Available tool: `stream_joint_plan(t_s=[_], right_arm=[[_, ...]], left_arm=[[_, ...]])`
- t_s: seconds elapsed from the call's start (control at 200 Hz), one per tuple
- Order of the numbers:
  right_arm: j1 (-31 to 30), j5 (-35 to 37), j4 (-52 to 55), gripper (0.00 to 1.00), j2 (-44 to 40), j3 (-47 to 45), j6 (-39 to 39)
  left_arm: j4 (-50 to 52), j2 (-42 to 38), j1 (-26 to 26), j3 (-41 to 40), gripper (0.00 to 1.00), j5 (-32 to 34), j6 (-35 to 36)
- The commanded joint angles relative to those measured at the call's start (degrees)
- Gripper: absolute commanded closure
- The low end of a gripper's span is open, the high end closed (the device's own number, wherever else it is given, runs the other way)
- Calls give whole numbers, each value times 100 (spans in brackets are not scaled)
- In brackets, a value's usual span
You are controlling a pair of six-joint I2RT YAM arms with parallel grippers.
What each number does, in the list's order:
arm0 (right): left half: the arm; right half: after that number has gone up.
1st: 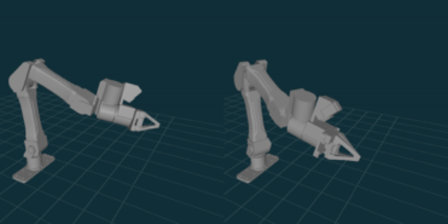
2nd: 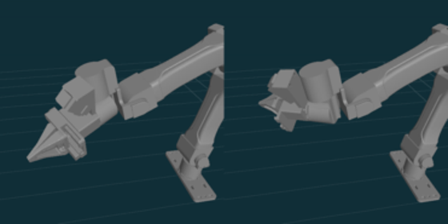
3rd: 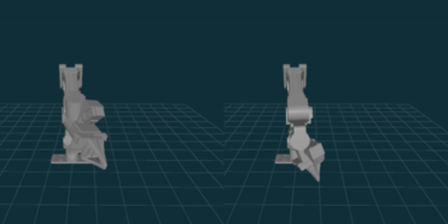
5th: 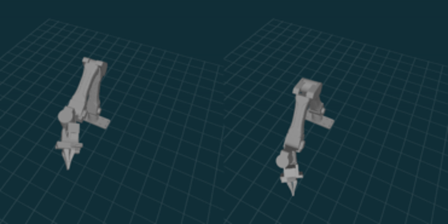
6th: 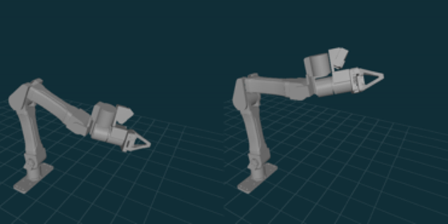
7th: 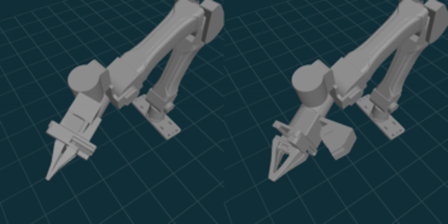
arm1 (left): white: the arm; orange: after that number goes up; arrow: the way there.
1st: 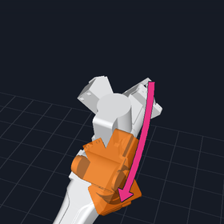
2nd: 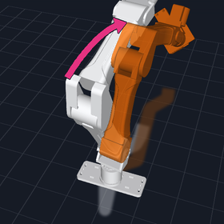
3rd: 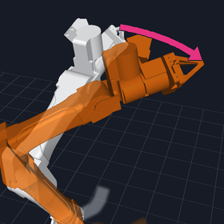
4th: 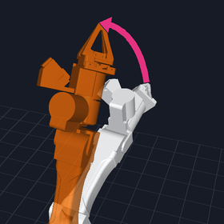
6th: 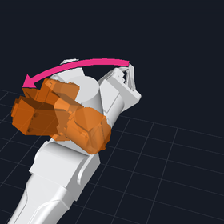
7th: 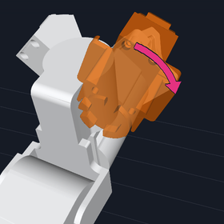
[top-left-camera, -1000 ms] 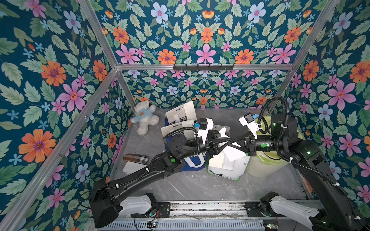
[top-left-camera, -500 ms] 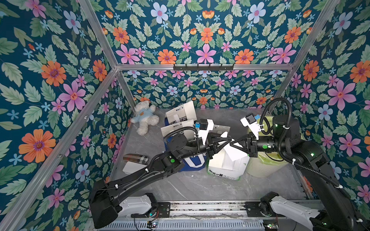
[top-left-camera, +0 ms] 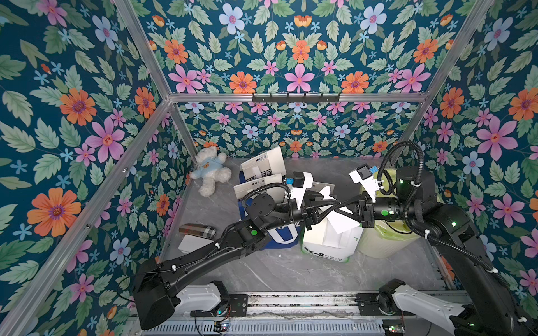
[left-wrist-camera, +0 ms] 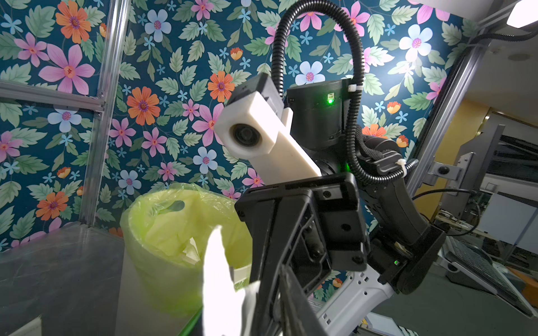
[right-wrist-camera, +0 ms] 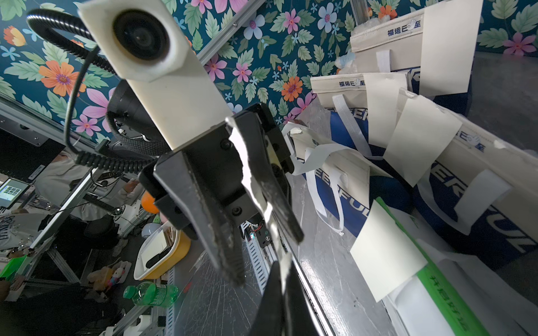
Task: Shred takeout receipts and throw away
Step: Shred the takeout receipt.
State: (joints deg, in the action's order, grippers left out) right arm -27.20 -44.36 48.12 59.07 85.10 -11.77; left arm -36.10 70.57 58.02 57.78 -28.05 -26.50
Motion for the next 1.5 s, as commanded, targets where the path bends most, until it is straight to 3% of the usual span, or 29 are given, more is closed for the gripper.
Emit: stream_joint_plan(t_s=[0.0, 0.19, 0.47, 0.58, 0.775, 0.97, 1.185, 1.33, 1.385, 1.495], right_arm=[[-4, 9, 30, 100, -9, 41, 104], [-3, 13, 24, 100, 1, 26, 107], [-79, 782, -110, 100, -229, -68, 414], [-352, 1494, 3, 100, -310, -78, 714], [-1802, 3623, -82, 100, -423, -462, 1268], [-2419, 4975, -631, 100, -843, -1091, 1385], [-2421, 5423, -357, 100, -968, -989, 1056], [-2330, 7198, 579, 100, -736, -105, 759], [-1950, 7514, 1170, 100, -542, 371, 517], [-427, 6980, 2240, 100, -259, 1022, -258]], left_arm=[[-112, -25, -11, 23, 75, -52, 5], [-213, -128, -10, -56, 100, 48, 22], [39, 69, -7, 84, 100, 798, -213], [260, 222, -6, 171, 100, 1316, -465], [374, 406, -2, 291, 100, 2066, -972], [520, 134, -7, 202, 100, 2792, -1103], [808, -22, -9, 195, 100, 3049, -850], [1519, 509, 6, 1033, 100, 2532, -548], [1743, 855, 16, 1500, 100, 2238, -483], [2191, 1721, 74, 2559, 100, 1712, -408]])
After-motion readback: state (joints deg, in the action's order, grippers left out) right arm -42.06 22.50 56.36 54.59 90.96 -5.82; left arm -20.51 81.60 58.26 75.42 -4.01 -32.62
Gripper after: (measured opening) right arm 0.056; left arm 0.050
